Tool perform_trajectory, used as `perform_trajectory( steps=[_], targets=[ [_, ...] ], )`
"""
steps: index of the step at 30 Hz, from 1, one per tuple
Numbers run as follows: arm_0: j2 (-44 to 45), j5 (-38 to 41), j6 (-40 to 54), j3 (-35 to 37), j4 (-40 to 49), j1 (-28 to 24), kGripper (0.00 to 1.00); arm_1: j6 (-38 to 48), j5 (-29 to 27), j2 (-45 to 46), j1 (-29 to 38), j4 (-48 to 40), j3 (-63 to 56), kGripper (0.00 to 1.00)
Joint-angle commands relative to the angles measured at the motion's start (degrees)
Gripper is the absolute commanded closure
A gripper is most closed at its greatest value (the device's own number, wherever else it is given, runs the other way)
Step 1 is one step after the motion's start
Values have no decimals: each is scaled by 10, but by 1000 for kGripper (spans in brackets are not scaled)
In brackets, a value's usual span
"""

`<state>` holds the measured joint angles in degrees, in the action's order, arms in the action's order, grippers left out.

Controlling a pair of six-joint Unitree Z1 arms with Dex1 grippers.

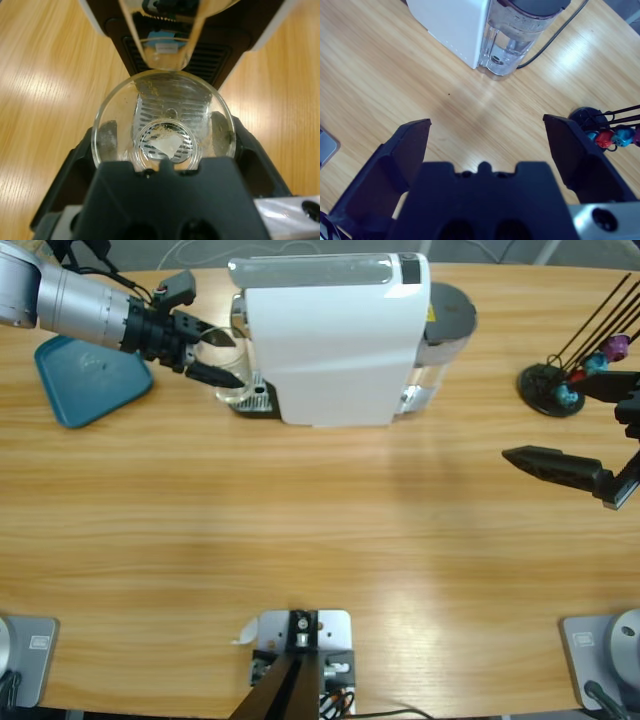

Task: Pour coffee

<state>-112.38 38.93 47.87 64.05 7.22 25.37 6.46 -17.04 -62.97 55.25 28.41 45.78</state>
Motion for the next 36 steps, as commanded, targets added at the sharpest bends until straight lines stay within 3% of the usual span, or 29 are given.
perform_trajectory(
  steps=[1,13,24,25,26,27,36],
  targets=[
    [-39,-11,-17,16,-7,14,1000,0,-11,-14,6,-9,-20,4],
    [-52,-59,-32,22,-15,45,1000,0,-15,-22,6,-22,-26,4],
    [-47,-46,-30,14,-15,45,987,0,-16,-28,6,-29,-25,4],
    [-47,-46,-32,14,-15,45,668,0,-16,-28,6,-29,-25,4],
    [-46,-45,-33,13,-15,45,102,0,-16,-28,6,-29,-25,4],
    [-44,-45,-36,12,-15,44,19,0,-17,-28,6,-29,-24,4],
    [-11,-43,-39,-18,-15,32,0,-1,-19,-22,6,-17,-15,4]
  ],
)
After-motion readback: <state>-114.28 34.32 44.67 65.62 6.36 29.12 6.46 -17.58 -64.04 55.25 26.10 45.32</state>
